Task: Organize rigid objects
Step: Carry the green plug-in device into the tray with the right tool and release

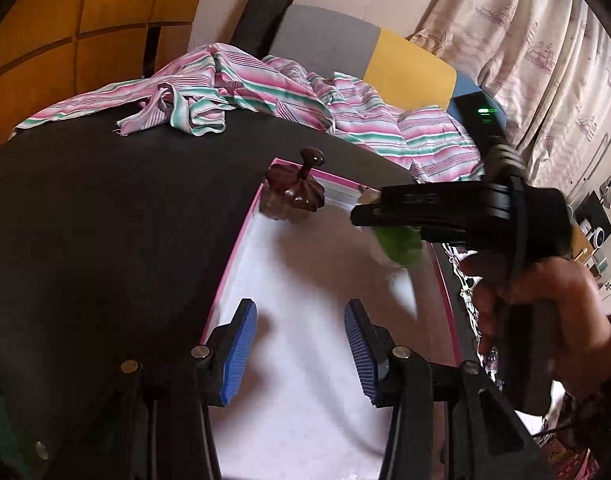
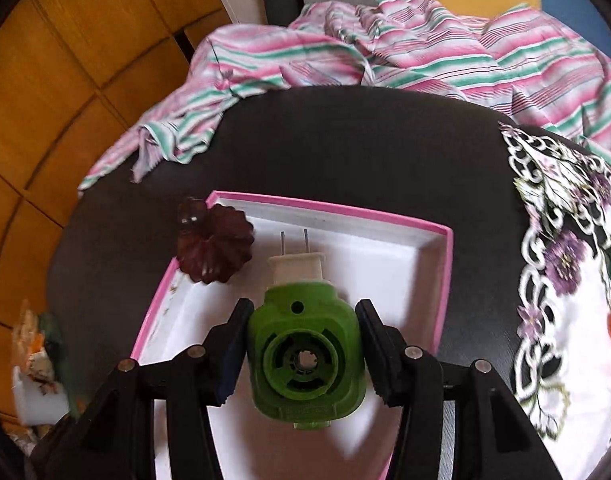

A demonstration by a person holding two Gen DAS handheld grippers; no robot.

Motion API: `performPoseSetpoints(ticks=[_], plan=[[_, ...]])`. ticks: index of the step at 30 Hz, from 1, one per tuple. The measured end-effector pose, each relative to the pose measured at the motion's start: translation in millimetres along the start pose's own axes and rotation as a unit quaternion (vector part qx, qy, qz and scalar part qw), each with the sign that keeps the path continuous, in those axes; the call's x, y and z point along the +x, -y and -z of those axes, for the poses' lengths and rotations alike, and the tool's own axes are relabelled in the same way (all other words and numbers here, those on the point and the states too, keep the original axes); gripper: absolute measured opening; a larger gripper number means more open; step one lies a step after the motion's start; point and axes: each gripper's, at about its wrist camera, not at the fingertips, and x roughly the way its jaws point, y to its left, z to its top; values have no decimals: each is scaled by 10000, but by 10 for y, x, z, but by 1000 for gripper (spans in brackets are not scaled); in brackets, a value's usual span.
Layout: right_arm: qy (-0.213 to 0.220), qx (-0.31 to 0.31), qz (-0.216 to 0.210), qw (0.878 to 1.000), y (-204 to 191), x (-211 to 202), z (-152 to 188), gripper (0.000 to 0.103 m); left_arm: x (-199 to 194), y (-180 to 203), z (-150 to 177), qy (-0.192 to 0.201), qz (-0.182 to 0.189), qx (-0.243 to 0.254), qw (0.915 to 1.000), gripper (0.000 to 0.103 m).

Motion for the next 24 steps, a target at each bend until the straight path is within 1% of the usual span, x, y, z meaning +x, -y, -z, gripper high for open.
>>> performPoseSetpoints(ticks=[6,9,12,18,23,24], plan=[[-67,133,200,9997,-24,218,-126,53,0,-81,25,-56,-5,-156,9999,46],[37,286,26,9996,14,220,-141,54,-6,-93,30,-57,5,-211,9998,46],[190,268,-26,9995,35,102,-124,56,-18,-80,35,-41,-11,-205,9998,46],[375,225,-183,9989,135,-249,110,56,-55,-33,67,44,50,-279,9996,46],[529,86,-138,9985,201,-576,357,62,-101,41,94,35,181,-289,9994,46],[559,60,-105,9984,220,-635,401,66,-105,56,103,21,206,-297,9993,46]])
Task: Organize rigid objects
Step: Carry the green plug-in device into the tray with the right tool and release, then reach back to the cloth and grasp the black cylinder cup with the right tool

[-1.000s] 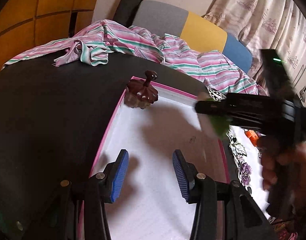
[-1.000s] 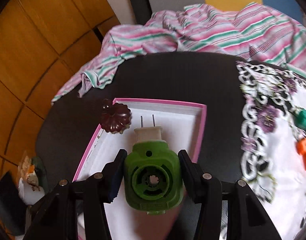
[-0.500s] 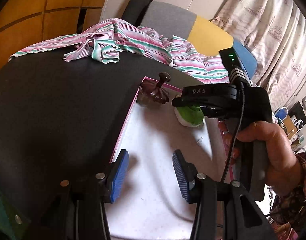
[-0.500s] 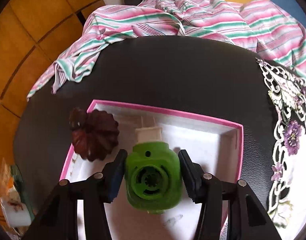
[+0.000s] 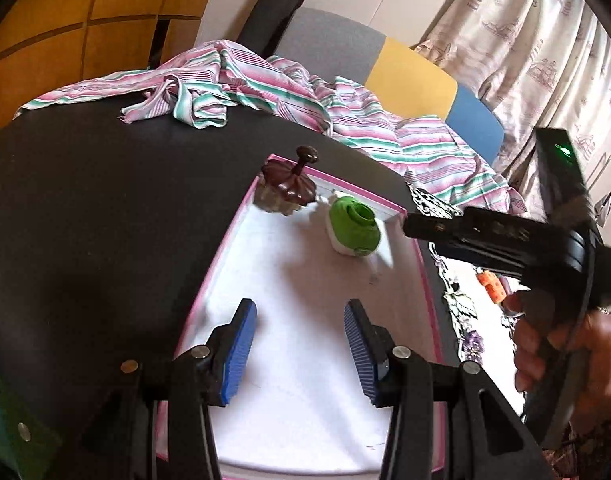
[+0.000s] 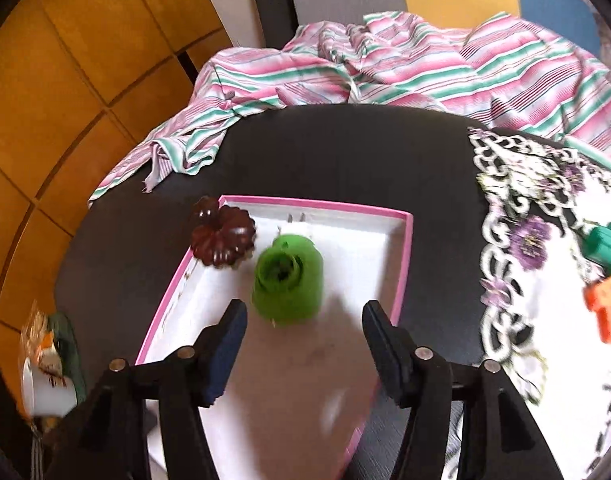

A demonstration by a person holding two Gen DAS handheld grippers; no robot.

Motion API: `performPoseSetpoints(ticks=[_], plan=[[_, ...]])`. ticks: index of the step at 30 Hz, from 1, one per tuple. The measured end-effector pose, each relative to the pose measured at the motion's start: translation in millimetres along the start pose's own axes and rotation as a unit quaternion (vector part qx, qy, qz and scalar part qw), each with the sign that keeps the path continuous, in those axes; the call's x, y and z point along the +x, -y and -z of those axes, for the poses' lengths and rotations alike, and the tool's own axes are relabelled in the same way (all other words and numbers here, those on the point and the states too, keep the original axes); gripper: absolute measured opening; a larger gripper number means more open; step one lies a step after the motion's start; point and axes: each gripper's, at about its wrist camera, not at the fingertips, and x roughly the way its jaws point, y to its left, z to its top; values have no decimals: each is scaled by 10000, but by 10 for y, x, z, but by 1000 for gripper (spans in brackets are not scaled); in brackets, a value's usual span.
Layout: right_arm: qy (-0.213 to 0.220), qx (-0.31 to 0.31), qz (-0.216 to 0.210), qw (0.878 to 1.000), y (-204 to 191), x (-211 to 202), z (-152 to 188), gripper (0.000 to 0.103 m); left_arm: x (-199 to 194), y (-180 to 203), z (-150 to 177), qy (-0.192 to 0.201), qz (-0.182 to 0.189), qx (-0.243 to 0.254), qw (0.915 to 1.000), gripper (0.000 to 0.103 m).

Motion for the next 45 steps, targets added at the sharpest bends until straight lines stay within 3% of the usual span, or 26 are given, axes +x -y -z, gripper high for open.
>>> performPoseSetpoints(ticks=[7,13,24,30,35,41,45], plan=[[149,-23,388,9991,296,-457,303,68,-9,197,96,-115,127,162,9997,46],[159,278,637,9975,663,-683,565,68,8,513,216,-313,525,531,9967,46],[106,1288,1035,9862,1499,-963,942,68,7,1215,502,-634,1125,1364,9822,46],[171,1728,1149,9781,1879,-1085,1095,68,22,1477,667,-829,1238,1695,9742,46],[353,2343,1190,9642,2273,-1223,1083,68,27,1620,745,-897,1253,1902,9696,46],[747,2461,1755,9503,2715,-1449,903,68,108,1694,760,-971,1162,1897,9701,47],[802,2188,1882,9541,2864,-1399,772,84,191,1761,732,-1071,1119,1830,9708,47]])
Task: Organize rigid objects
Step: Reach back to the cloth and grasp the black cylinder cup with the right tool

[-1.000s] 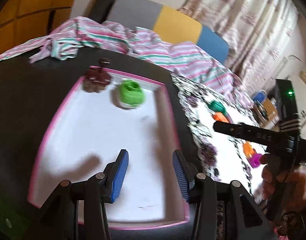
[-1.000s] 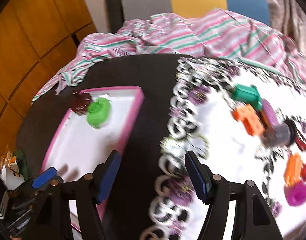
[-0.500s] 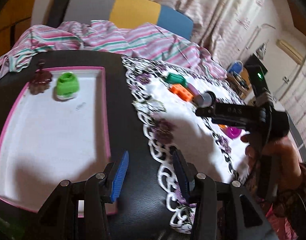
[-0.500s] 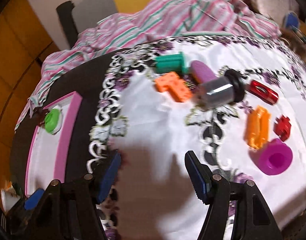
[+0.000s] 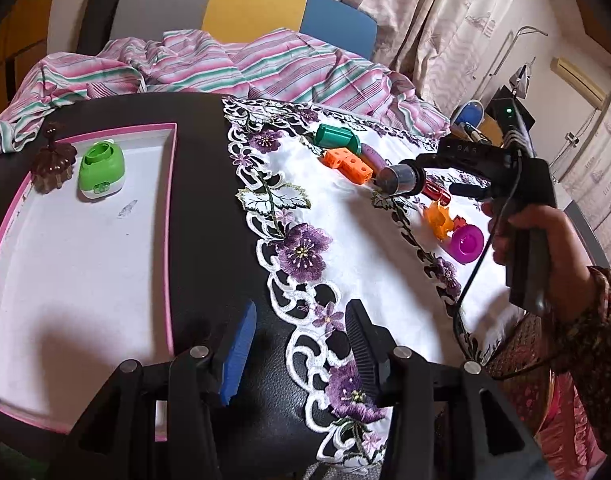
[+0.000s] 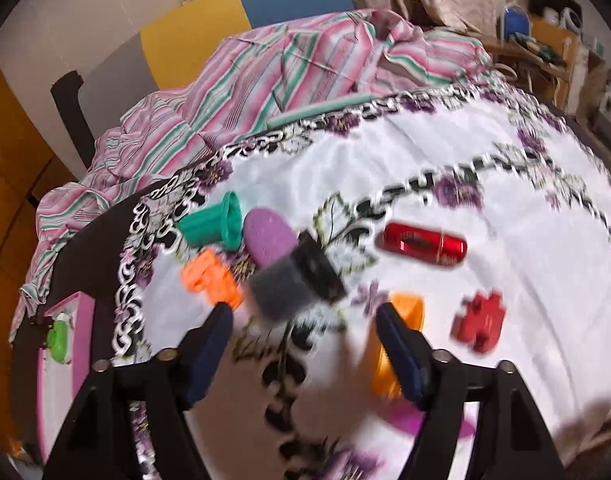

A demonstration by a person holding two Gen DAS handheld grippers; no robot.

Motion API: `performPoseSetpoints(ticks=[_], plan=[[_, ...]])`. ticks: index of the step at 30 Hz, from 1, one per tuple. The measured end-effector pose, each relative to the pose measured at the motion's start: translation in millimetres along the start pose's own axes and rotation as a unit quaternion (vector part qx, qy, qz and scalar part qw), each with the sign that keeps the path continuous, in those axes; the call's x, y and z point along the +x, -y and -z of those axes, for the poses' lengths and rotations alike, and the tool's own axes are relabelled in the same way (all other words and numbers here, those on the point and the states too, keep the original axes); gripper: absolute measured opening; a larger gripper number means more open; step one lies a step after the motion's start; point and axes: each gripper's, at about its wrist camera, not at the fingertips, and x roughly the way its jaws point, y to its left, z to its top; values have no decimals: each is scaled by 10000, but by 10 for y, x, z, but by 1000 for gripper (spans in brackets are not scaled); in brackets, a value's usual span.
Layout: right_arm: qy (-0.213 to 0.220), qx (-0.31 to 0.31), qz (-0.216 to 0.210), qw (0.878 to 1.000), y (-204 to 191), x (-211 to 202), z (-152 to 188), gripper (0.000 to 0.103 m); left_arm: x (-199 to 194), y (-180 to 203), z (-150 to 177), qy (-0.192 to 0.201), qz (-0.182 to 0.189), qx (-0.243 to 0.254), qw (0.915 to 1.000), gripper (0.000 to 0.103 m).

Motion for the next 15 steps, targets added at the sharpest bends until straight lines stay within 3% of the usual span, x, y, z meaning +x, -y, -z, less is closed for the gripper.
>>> performPoseSetpoints(ticks=[1,6,12,14,15], plan=[[-16,-136,25,9999,-18,52,-27,89,10,9,-15,-9,8,-7,10000,47],[-130,-765,134,9969,-146,284,-64,90,34,52,-47,-32,-6,30,10000,47],[-240,-962,197,9949,-165,422,-60,89,133,59,-64,-162,6,-23,9999,47],[-302,-1013,216,9942,-170,473,-55,84,165,76,-78,-184,2,-19,9998,47],[-367,-1050,198,9936,-175,499,-48,71,176,89,-87,-188,9,-7,9998,47]])
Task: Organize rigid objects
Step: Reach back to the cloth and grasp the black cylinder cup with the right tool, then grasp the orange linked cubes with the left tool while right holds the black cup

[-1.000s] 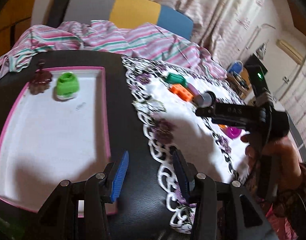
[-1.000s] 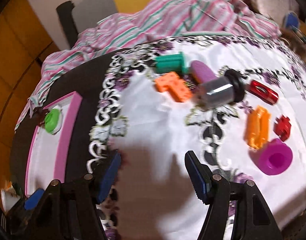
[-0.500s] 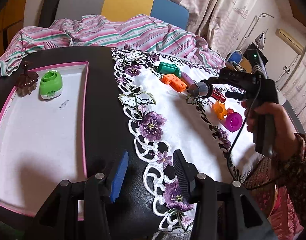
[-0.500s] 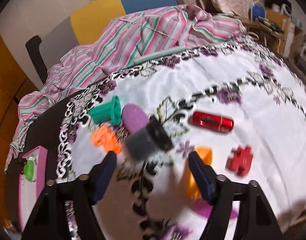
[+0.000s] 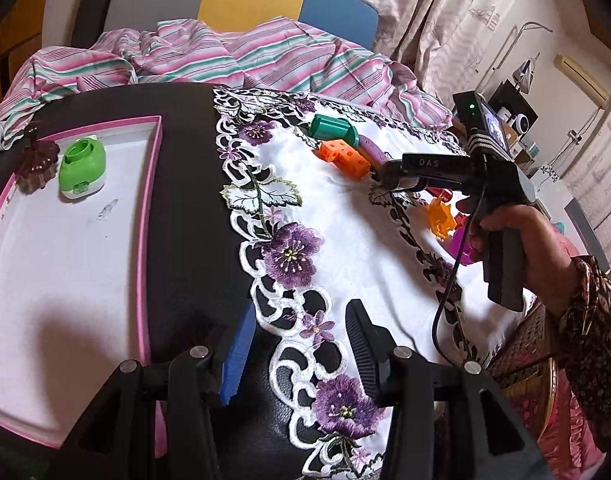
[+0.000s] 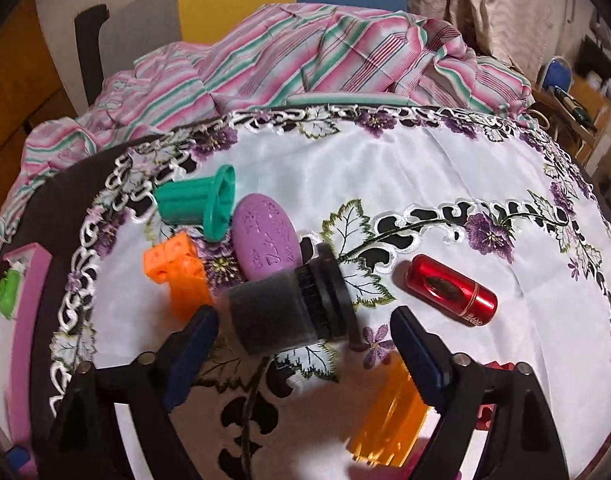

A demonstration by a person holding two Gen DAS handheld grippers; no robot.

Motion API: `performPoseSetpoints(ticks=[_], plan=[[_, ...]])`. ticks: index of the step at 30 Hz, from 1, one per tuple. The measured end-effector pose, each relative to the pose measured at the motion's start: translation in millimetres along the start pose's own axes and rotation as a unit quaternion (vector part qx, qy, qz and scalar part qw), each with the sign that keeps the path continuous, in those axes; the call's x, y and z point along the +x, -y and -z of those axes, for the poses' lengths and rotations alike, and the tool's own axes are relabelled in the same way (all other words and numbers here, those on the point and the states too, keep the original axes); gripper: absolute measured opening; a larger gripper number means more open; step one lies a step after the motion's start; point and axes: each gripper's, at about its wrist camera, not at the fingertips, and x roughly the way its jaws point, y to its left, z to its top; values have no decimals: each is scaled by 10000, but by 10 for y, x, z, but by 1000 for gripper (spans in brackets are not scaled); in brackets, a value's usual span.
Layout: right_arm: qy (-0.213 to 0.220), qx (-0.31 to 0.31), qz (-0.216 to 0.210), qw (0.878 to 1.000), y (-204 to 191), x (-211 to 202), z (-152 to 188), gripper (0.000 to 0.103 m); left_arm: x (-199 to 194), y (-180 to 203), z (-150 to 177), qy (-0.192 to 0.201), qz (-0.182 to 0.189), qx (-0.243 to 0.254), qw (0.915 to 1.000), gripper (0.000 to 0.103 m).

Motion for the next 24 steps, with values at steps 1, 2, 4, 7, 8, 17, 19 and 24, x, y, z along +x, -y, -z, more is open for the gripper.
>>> performPoseSetpoints(ticks=[1,2,4,7,8,17,19,24], plan=[[-36,-30,16,10000,-9,18,6,71,15,16,-13,0,15,16,10000,47],[-73,-75,48,9999,-20,31,14,71,30,37,-32,1,17,36,10000,47],[-63,-86,9,9999,-25,19,17,70,70,81,-75,-5,-6,72,10000,47],[-53,142,-212,9997,33,-16,23,70,123,144,-154,-3,19,95,10000,47],[-71,258,-270,9993,64,-24,26,70,145,171,-190,6,0,117,9999,47],[-157,795,192,9965,298,-75,70,69,502,343,-600,-106,-96,80,9999,47],[-195,896,223,9955,353,-70,71,69,614,376,-703,-142,-120,20,9998,47],[-202,1072,202,9938,445,-75,63,69,940,528,-1001,-226,-166,-3,9996,53]])
